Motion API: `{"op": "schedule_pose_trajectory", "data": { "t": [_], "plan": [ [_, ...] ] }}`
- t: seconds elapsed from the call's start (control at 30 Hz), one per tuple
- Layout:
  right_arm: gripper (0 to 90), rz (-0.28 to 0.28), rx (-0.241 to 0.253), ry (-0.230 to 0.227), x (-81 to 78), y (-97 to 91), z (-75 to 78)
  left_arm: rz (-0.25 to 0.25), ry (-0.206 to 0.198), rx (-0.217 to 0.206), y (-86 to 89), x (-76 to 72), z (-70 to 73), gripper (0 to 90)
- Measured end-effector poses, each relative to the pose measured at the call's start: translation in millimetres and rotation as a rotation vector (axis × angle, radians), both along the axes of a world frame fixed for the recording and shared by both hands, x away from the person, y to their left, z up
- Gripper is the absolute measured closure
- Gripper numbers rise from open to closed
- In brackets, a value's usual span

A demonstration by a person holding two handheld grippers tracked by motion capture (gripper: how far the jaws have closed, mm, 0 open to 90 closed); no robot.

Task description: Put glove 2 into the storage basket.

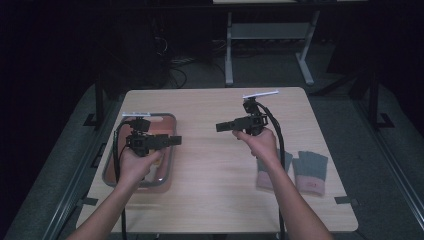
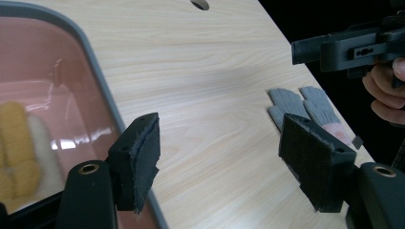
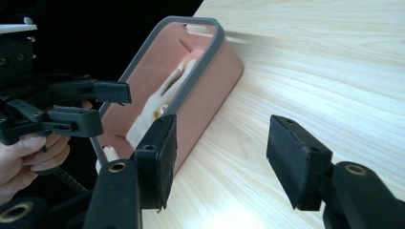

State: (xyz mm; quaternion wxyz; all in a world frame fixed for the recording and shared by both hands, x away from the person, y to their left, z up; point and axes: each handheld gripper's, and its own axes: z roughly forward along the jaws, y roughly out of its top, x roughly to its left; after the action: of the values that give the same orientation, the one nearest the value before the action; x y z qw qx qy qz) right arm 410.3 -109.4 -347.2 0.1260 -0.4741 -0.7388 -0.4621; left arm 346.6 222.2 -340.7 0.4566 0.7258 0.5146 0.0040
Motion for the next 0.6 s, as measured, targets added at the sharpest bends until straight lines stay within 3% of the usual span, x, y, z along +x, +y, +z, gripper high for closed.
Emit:
{"op": "schedule_pose_trajectory", "data": {
  "t": [0.6],
  "plan": [
    [40.4, -0.066, -0.028, 0.014, -7.4, -32.8, -7.0, -0.074, -0.012, -0.002, -32.4, 3.2, -1.5, 28.0]
  ]
}}
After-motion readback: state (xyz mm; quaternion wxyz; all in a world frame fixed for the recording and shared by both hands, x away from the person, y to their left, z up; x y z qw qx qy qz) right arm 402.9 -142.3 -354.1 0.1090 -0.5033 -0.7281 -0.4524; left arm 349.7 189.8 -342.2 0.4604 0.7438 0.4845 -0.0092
